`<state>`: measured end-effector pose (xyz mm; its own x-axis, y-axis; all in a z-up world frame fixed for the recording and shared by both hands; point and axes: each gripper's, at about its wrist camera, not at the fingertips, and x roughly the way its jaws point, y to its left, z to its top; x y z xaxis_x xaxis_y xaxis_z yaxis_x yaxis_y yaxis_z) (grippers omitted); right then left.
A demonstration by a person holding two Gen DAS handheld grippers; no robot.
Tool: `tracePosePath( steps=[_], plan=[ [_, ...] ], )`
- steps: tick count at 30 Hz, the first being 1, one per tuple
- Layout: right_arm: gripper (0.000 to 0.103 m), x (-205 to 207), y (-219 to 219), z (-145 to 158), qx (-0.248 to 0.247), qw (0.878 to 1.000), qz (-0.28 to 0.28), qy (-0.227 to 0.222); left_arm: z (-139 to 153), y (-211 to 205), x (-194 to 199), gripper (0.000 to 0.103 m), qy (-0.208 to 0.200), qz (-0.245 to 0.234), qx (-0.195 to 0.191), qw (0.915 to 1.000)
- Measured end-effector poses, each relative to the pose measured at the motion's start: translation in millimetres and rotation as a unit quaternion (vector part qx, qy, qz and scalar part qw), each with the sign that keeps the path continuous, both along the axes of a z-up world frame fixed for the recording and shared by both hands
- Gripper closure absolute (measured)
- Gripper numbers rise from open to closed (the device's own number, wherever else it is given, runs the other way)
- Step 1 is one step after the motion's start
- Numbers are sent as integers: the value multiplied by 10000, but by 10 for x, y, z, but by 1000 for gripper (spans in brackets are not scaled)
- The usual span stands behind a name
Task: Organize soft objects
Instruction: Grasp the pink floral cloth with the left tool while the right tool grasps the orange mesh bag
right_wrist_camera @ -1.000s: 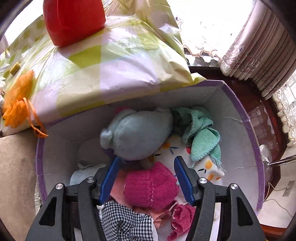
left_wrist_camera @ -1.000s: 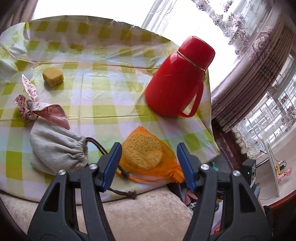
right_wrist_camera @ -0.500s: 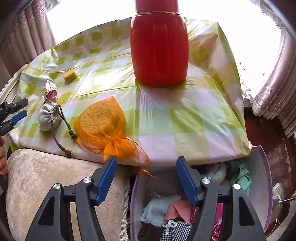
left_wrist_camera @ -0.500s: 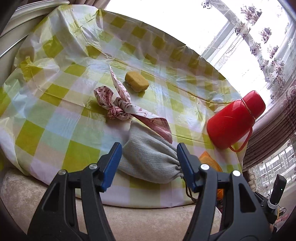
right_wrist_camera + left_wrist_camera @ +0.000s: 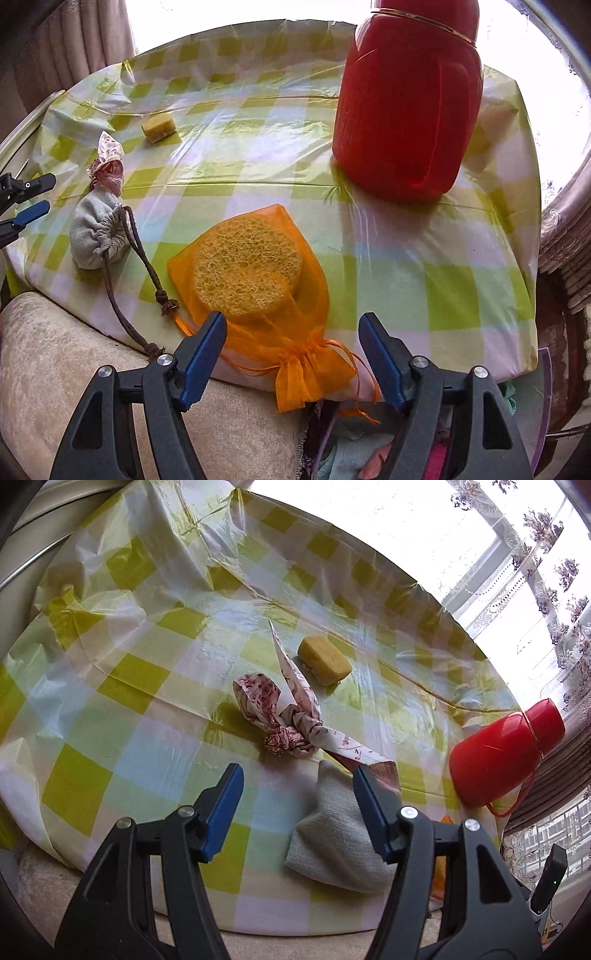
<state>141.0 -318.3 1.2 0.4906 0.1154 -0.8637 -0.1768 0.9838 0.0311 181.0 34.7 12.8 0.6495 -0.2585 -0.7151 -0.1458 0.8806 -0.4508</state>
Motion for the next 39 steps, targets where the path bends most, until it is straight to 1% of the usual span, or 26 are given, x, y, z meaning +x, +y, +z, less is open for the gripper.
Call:
tracePosePath(
  steps=[3, 6, 8, 10, 15, 19, 21, 22, 23, 24, 25, 27, 29, 32, 33, 35, 39],
  plan=[
    [26, 50, 64, -27, -59, 9999, 146, 64, -76, 48, 184, 38, 158, 72, -16, 9998],
    [25, 69, 150, -50, -132, 9991, 381, 97, -146, 85, 333, 38, 282, 136, -151, 9994],
    [23, 88, 195, -68, -133, 9984, 533, 105, -176, 90, 423, 38, 337, 169, -163, 9992],
    [21, 130, 216, -107, -192, 9983, 532, 140, -208, 92, 513, 38, 399, 175, -170, 9989],
    [21, 265, 273, -198, -164, 9977, 609, 244, -269, 20, 693, 38, 493, 117, 1, 9987],
    [17, 354, 283, -217, -120, 9979, 592, 220, -325, -60, 807, 38, 577, 51, 247, 9980],
    [17, 403, 284, -217, -108, 9981, 578, 200, -360, -107, 854, 41, 643, -23, 389, 9972],
    [17, 440, 294, -222, -110, 9981, 569, 191, -386, -135, 876, 44, 693, -88, 432, 9966],
    [17, 475, 300, -225, -112, 9982, 558, 182, -384, -164, 877, 48, 653, -110, 538, 9964],
    [17, 504, 303, -225, -111, 9983, 543, 176, -385, -198, 879, 54, 644, -177, 636, 9957],
    [17, 533, 301, -225, -106, 9984, 522, 165, -395, -228, 880, 63, 646, -269, 676, 9953],
    [17, 594, 309, -229, -95, 9988, 463, 137, -394, -267, 863, 69, 601, -325, 806, 9944],
    [17, 648, 317, -232, -81, 9991, 406, 97, -387, -268, 841, 75, 545, -327, 806, 9947],
    [17, 706, 338, -231, -68, 9993, 358, 26, -357, -235, 815, 78, 425, -301, 734, 9959],
    [18, 719, 343, -231, -63, 9994, 339, 6, -348, -233, 827, 78, 387, -289, 711, 9963],
    [22, 731, 357, -218, -58, 9994, 338, -60, -312, -219, 812, 79, 290, -279, 673, 9969],
    [23, 729, 352, -212, -36, 9995, 299, -88, -219, -211, 775, 79, 98, -255, 614, 9977]
  ],
)
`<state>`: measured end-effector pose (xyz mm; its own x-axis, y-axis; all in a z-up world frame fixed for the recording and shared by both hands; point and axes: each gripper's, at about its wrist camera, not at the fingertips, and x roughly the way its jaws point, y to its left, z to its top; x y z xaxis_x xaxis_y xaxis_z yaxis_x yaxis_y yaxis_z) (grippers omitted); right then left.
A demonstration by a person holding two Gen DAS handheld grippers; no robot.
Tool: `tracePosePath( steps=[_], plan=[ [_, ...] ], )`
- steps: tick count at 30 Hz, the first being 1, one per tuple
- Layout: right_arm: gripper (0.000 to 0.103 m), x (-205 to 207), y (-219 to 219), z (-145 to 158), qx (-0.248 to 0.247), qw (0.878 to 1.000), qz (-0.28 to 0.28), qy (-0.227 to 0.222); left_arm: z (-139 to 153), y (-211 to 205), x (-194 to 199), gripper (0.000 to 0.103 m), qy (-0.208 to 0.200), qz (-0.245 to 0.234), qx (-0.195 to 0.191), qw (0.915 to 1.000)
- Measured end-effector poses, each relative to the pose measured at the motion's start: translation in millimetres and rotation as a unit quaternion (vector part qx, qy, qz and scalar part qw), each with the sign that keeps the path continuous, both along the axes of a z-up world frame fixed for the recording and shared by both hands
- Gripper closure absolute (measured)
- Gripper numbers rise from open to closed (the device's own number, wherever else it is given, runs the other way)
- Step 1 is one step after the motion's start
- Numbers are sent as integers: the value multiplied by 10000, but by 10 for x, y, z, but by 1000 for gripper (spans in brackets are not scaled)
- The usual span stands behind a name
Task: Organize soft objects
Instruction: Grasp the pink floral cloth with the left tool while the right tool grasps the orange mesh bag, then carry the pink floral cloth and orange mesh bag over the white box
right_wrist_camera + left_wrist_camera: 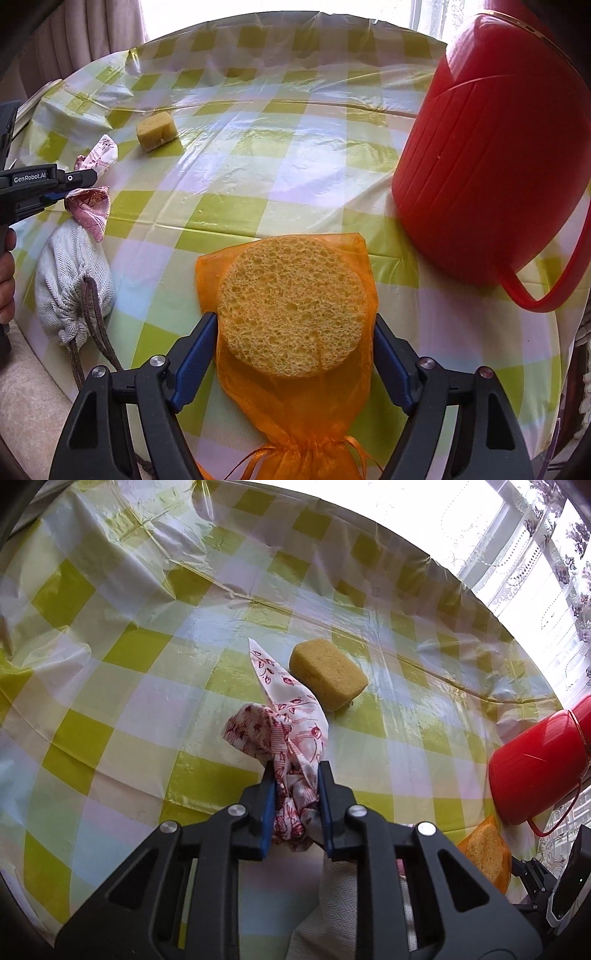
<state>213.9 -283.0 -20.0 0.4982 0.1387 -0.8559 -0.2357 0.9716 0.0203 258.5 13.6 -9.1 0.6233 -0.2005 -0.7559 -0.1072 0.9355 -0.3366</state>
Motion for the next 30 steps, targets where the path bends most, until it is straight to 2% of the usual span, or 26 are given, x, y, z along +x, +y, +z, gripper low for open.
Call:
tracePosePath(
  steps=[5, 15, 30],
  plan=[
    [24, -47, -41, 47, 10, 9999, -95, -39, 124, -33, -81, 79, -165, -41, -99, 9998],
    [24, -400, -294, 347, 111, 9993, -264, -236, 343, -311, -349, 79, -406, -377, -264, 9981],
    [24, -1088, -933, 637, 137, 9959, -795, -411, 640, -894, -830, 79, -725, -1014, -414, 9913]
  ],
)
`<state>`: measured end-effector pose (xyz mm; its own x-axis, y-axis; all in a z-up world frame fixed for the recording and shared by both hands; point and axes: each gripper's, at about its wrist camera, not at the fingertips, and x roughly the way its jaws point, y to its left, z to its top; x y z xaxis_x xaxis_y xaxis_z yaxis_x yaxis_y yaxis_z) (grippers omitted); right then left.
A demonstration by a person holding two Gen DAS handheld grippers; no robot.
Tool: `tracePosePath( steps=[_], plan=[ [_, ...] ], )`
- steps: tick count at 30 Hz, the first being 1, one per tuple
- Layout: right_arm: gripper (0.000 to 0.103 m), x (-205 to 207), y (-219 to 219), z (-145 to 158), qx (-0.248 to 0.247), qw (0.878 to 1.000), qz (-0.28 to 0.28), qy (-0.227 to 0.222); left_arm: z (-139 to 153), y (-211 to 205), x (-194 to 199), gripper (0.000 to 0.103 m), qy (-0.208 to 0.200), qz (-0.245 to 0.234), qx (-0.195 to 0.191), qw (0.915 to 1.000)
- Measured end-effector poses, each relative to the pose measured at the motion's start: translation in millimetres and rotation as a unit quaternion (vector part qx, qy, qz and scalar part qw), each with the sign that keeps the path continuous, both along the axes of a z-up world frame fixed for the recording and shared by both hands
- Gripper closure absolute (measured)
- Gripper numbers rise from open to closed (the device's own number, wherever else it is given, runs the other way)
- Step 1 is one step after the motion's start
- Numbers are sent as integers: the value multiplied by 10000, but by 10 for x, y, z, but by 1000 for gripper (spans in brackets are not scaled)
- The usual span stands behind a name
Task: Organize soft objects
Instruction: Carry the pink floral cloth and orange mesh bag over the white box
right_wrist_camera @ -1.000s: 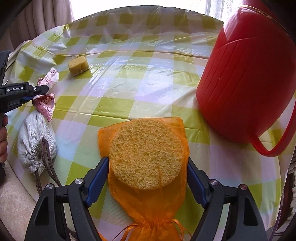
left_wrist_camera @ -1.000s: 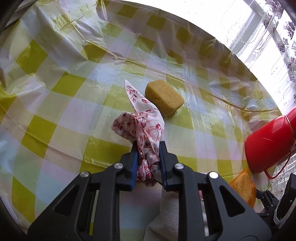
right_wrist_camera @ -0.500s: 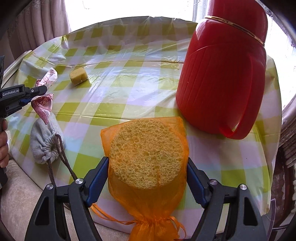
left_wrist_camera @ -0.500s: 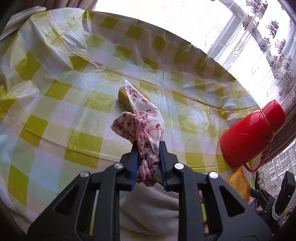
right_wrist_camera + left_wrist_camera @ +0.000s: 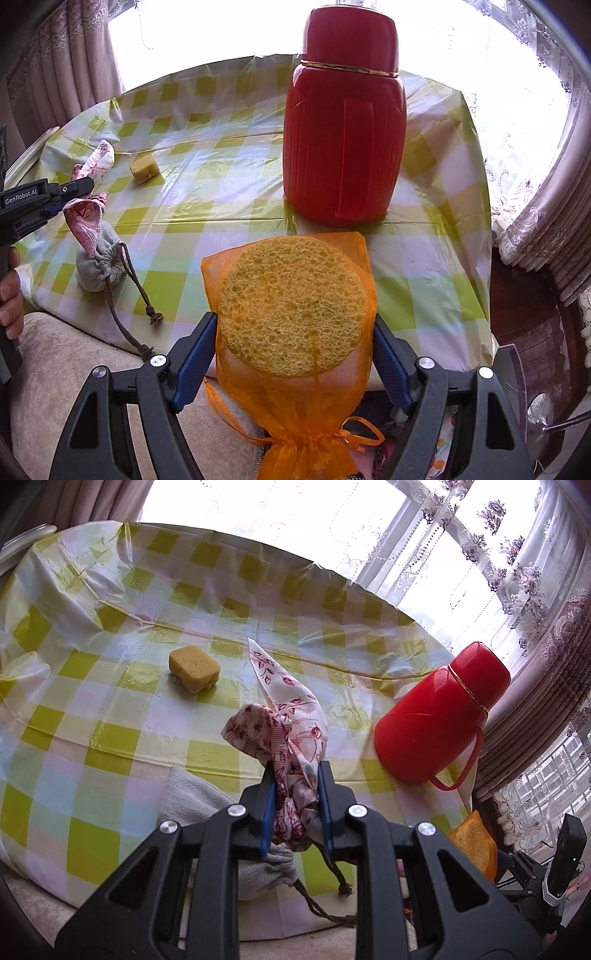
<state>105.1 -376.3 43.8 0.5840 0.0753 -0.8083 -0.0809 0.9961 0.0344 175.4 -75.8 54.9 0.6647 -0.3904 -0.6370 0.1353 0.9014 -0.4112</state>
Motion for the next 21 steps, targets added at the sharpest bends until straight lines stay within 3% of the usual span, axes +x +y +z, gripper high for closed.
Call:
tracePosePath(
  steps=[11, 21],
  plan=[
    [24, -516, -396, -113, -53, 9987, -368, 348, 158, -403, -371, 79, -138, -508, -49, 9986],
    [23, -583, -464, -332, -72, 9971, -285, 701, 218, -728, -561, 79, -189, -857, 20, 9961]
  ],
)
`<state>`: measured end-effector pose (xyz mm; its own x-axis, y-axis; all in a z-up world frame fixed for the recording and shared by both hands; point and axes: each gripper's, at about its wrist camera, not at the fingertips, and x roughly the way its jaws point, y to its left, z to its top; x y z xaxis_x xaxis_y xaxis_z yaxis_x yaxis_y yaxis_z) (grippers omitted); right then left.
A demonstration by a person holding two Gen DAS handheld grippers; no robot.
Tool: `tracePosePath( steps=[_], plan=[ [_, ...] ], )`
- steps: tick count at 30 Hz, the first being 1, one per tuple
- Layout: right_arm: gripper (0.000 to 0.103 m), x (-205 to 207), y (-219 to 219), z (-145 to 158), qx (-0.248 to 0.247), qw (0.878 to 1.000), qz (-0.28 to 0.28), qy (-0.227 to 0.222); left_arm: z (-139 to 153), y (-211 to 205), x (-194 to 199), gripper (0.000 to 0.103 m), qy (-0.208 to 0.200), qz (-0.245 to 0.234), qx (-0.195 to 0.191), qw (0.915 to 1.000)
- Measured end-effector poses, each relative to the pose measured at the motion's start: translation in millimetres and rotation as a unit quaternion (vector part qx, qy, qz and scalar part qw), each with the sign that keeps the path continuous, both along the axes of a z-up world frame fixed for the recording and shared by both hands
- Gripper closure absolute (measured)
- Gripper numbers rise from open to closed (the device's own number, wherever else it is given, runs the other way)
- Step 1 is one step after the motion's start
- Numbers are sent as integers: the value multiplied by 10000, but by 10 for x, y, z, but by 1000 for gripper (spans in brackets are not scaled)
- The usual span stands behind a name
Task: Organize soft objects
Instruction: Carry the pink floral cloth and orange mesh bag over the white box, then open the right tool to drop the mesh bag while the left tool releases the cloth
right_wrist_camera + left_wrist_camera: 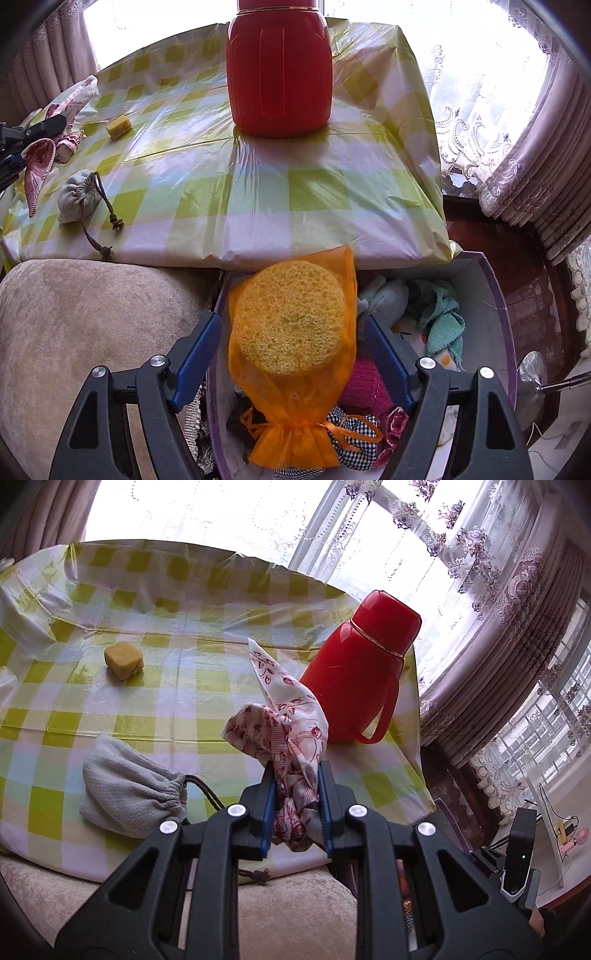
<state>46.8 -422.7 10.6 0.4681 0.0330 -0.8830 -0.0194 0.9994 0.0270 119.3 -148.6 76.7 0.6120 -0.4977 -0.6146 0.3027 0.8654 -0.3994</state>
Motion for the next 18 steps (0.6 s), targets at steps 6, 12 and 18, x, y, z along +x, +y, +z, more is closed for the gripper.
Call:
tracePosePath(
  steps=[6, 12, 18],
  plan=[
    [23, -50, -192, 104, 51, 9995, -269, -167, -3, -286, -114, 79, 23, -394, 40, 9992],
    [23, -137, -520, 277, -17, 9971, -680, -348, -15, -686, -283, 78, 100, -1002, 87, 9949],
    [23, -333, -876, 520, -114, 9923, -1073, -614, -73, -1144, -521, 78, 213, -1696, 238, 9850]
  ],
)
